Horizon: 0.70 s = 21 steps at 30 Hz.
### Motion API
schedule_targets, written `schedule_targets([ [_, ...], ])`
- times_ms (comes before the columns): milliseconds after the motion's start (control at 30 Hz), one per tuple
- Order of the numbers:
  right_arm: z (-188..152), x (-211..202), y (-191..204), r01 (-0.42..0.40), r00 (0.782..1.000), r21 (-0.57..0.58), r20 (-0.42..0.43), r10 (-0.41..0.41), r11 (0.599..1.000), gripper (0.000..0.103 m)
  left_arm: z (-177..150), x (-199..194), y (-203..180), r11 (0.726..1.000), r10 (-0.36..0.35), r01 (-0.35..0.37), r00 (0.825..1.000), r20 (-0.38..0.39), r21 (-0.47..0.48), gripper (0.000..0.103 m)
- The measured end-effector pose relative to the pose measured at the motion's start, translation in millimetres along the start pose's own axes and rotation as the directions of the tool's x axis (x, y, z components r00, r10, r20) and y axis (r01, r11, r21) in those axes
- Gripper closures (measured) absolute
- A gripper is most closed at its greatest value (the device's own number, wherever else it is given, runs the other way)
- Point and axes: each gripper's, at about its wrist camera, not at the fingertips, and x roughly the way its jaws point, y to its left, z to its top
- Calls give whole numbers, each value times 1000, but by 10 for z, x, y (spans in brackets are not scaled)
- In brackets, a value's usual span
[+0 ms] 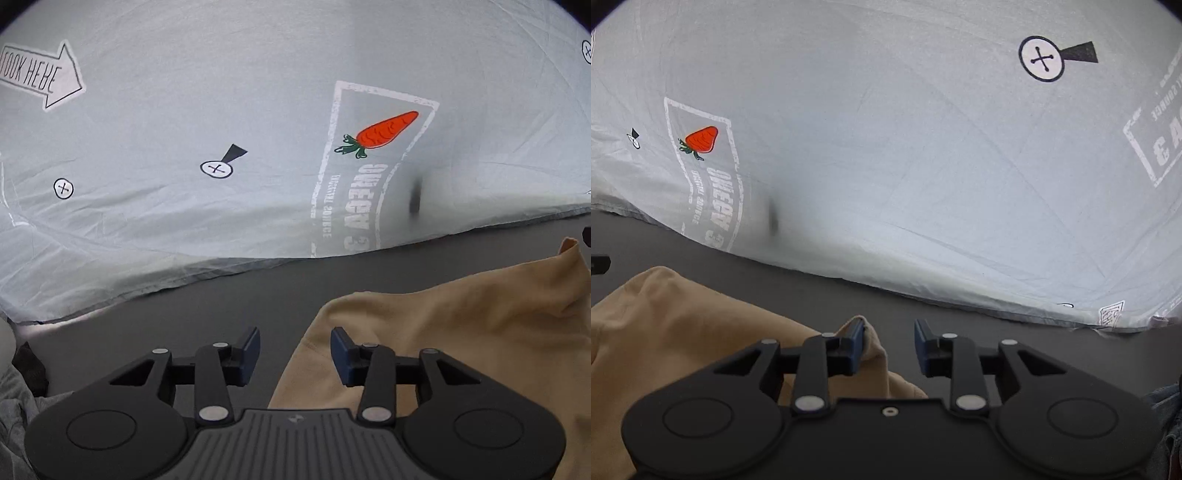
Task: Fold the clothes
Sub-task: 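Lift the shirt with both tools and shake it out, then lay the shirt flat on the table with both tools holding the hem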
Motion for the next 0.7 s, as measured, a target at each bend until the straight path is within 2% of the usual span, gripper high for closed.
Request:
schedule_targets([
  [33,-71,-146,-41,0,1000,24,23,-1,1000,46,-153,-114,98,999,-21,20,1000,-10,-38,36],
  [67,-174,-311,-95,-3,1000,45,26,2,999,38,-307,-227,197,996,-42,40,999,-18,-76,34],
  [133,-443,-642,-227,-22,1000,97,-3,22,995,37,-719,-505,225,991,-86,76,992,-96,-108,34],
  [233,-1154,-1148,-446,-49,987,156,-143,72,987,36,-1344,-926,257,980,-156,123,965,-212,-159,34],
  [300,-1612,-1384,-535,-40,965,159,-251,80,987,36,-1731,-1183,135,981,-164,127,944,-287,-143,34],
  [400,-2327,-1754,-596,-37,912,183,-396,108,982,42,-2217,-1518,-20,977,-200,155,911,-360,-149,34],
  [433,-2473,-1846,-597,-45,901,190,-416,122,981,43,-2295,-1570,-72,979,-188,145,920,-345,-145,36],
  [467,-2603,-1926,-590,-50,894,190,-429,129,980,46,-2368,-1619,-126,981,-173,133,929,-326,-141,39],
  [533,-2793,-2024,-536,-66,894,193,-425,144,979,57,-2514,-1717,-233,985,-143,108,947,-289,-132,56],
  [567,-2848,-2066,-506,-85,900,203,-404,162,975,71,-2507,-1739,-286,988,-124,94,952,-281,-120,65],
  [600,-2871,-2094,-470,-113,902,208,-389,188,972,93,-2492,-1759,-340,991,-105,79,956,-275,-106,98],
  [633,-2859,-2108,-427,-136,903,198,-379,204,971,99,-2478,-1778,-393,994,-87,64,960,-268,-93,98],
  [700,-2824,-2201,-394,-137,913,168,-360,191,976,100,-2467,-1848,-424,995,-66,43,963,-262,-92,98],
])
